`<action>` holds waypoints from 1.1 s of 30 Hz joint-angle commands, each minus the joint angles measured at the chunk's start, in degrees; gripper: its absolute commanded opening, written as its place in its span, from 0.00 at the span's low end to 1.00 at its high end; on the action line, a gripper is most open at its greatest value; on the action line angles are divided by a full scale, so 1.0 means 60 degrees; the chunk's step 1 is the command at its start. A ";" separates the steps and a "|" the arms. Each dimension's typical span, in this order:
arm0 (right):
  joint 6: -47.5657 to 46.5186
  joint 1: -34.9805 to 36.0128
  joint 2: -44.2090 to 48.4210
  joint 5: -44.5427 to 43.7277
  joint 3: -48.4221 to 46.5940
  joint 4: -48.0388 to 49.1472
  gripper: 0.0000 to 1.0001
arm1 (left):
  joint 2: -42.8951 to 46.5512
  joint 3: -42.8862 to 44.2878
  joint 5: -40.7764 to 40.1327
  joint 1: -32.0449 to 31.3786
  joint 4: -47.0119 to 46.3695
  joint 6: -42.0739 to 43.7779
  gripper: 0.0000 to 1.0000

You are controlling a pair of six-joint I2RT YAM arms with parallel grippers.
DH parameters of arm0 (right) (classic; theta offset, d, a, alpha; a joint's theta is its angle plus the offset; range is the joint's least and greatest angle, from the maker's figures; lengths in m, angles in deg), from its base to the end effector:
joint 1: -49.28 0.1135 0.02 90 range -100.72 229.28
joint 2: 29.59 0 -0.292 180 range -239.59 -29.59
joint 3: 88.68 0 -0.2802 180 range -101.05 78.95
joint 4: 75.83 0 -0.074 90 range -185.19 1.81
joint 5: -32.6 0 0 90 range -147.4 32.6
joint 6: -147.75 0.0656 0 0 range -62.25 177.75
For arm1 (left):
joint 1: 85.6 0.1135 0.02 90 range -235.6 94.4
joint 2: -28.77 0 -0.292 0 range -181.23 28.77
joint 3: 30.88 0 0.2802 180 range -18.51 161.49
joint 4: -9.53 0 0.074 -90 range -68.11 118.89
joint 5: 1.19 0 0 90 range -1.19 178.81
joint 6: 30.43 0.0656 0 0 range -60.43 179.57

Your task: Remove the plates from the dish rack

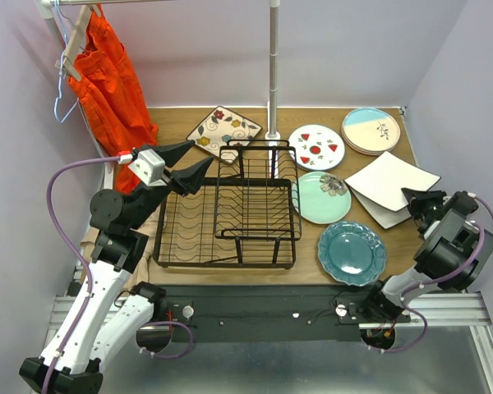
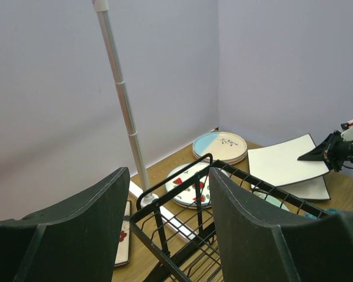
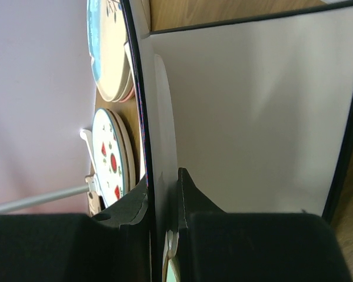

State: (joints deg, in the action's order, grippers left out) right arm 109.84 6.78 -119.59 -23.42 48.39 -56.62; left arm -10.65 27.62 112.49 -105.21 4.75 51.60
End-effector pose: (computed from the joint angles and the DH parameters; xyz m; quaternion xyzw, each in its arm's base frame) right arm 0.2639 -0.1921 0.1403 0.4997 0.6664 0.2907 0.4709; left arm 0.1625 -0.0859 0.4447 0.2252 0.5139 -0.3042 0.7698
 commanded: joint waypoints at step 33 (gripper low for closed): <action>-0.1388 -0.0343 0.0570 -0.2659 -0.1424 -0.4691 0.53 | 0.0227 -0.0100 0.0184 0.0047 -0.0292 -0.0078 0.65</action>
State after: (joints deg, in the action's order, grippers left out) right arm 103.52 5.03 -117.47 -34.44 40.78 -78.17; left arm -10.11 27.62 112.53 -105.21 4.31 51.51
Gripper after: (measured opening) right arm 0.521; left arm 0.655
